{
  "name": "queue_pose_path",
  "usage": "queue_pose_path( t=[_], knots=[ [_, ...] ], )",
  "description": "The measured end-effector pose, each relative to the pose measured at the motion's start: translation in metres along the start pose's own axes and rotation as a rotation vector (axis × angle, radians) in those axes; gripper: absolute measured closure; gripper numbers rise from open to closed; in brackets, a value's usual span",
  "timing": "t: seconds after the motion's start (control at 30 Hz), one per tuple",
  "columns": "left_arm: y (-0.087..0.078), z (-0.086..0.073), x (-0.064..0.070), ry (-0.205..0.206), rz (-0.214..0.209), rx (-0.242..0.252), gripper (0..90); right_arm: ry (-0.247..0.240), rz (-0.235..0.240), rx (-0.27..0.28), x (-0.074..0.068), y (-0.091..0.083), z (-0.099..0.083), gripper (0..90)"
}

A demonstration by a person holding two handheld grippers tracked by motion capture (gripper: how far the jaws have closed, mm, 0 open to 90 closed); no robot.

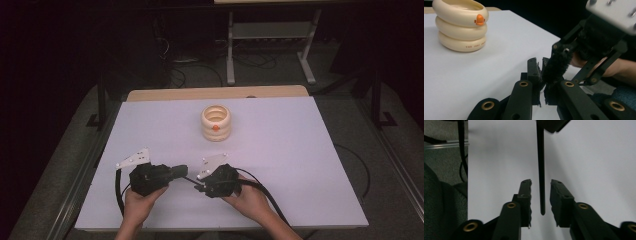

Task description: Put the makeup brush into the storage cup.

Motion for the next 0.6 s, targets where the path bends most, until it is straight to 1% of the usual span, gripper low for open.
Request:
queue_pose_path(
  t=[0.03, 0.07, 0.1, 0.13, 0.2, 0.27, 0.3, 0.33, 0.37, 0.43, 0.53, 0.6],
  knots=[
    [0.0, 0.001, 0.001, 0.006, 0.006, -0.012, 85.0, 0.017, 0.011, 0.004, -0.001, -0.001, 0.005, 66.9],
    [0.001, 0.002, 0.003, 0.011, 0.009, -0.02, 85.0, 0.017, 0.011, 0.004, -0.001, -0.001, 0.005, 66.9],
    [0.002, 0.003, 0.004, 0.019, 0.013, -0.025, 85.0, 0.025, 0.016, 0.002, -0.002, -0.002, 0.011, 65.7],
    [0.003, 0.004, 0.006, 0.021, 0.018, -0.029, 85.0, 0.025, 0.016, 0.002, -0.002, -0.002, 0.011, 65.7],
    [0.004, 0.006, 0.009, 0.041, 0.027, -0.046, 85.0, 0.02, 0.025, -0.009, -0.002, 0.0, 0.017, 65.6],
    [0.004, 0.008, 0.01, 0.063, 0.028, -0.061, 85.0, 0.027, 0.025, -0.015, -0.004, 0.001, 0.021, 66.3],
    [0.004, 0.008, 0.011, 0.067, 0.032, -0.065, 85.0, 0.016, 0.022, -0.012, -0.004, 0.001, 0.022, 66.9],
    [0.004, 0.009, 0.011, 0.069, 0.032, -0.064, 85.0, 0.019, 0.031, -0.007, -0.005, 0.002, 0.023, 67.6],
    [0.004, 0.009, 0.011, 0.072, 0.027, -0.062, 85.0, 0.032, 0.037, -0.005, -0.006, 0.002, 0.023, 68.6],
    [0.004, 0.01, 0.011, 0.075, 0.024, -0.061, 85.0, 0.017, 0.036, -0.003, -0.005, 0.003, 0.024, 71.8],
    [0.004, 0.01, 0.012, 0.074, 0.018, -0.063, 85.0, 0.015, 0.037, 0.0, -0.007, 0.004, 0.024, 82.2],
    [0.004, 0.01, 0.012, 0.074, 0.016, -0.065, 84.9, 0.008, 0.043, -0.001, -0.006, 0.005, 0.024, 83.3]
  ],
)
Point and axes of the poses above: each handheld gripper's, and its own axes: y roughly forward along the jaws, z roughly out of its top, x roughly to its right, the point moved 1 cm from there along y, roughly forward along the jaws, and after that the axes turned 11 degrees about y, right-handed, at the moved point
